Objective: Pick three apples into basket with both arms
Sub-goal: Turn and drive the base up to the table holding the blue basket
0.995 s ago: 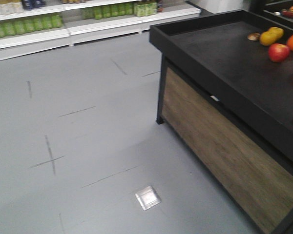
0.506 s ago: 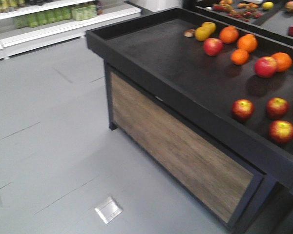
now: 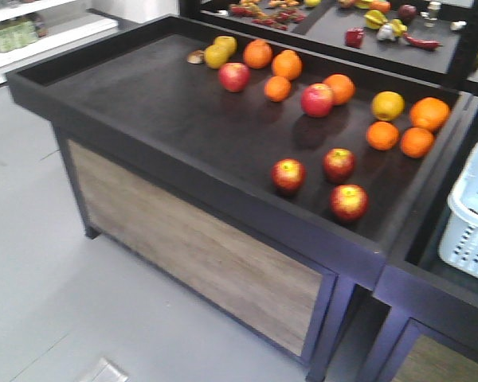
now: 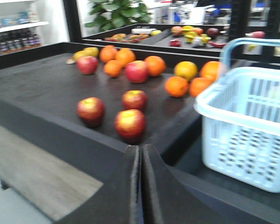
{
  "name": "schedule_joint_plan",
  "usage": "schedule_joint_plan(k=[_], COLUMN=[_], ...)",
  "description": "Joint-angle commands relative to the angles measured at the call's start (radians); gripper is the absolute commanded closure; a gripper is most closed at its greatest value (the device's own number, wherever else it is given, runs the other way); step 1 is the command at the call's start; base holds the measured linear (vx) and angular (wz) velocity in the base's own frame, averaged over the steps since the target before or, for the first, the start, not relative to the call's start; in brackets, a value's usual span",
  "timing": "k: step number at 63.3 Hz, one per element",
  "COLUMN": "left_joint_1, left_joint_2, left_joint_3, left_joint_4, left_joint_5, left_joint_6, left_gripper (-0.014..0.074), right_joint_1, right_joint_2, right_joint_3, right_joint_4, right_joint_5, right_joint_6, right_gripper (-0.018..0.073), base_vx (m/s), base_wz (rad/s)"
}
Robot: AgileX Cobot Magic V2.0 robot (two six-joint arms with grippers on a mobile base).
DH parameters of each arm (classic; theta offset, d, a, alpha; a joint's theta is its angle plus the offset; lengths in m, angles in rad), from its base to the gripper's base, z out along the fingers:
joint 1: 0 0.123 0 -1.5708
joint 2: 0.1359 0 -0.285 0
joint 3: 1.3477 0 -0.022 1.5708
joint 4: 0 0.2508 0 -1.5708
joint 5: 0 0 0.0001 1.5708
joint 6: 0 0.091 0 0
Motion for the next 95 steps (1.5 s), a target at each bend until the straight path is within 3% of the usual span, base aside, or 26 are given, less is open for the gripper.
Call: schedule_joint_plan(k=[1,95], left_joint_1=[-0.006,-0.006], left_joint_2=[-0.003,-0.003], left_joint_3=[-0.025,-0.025], left_joint_4=[-0.005,-0.005], left_joint_5=[-0.069,-0.069], left_joint_6=[-0.009,-0.009], left_gripper=[0.0602,0.0602], right_joint_1=[-0.001,-0.001], right_joint_2=[-0.012,-0.012], right_joint_3=[0.014,0.014], right_joint_4=[-0.008,-0.008], right_joint_5=[-0.073,-0.073], right_joint_6=[-0.006,-0.006], right_gripper=[0.0564,0.0564], base_vx=[0.10,0.09], base_wz=[-0.44,-0.33])
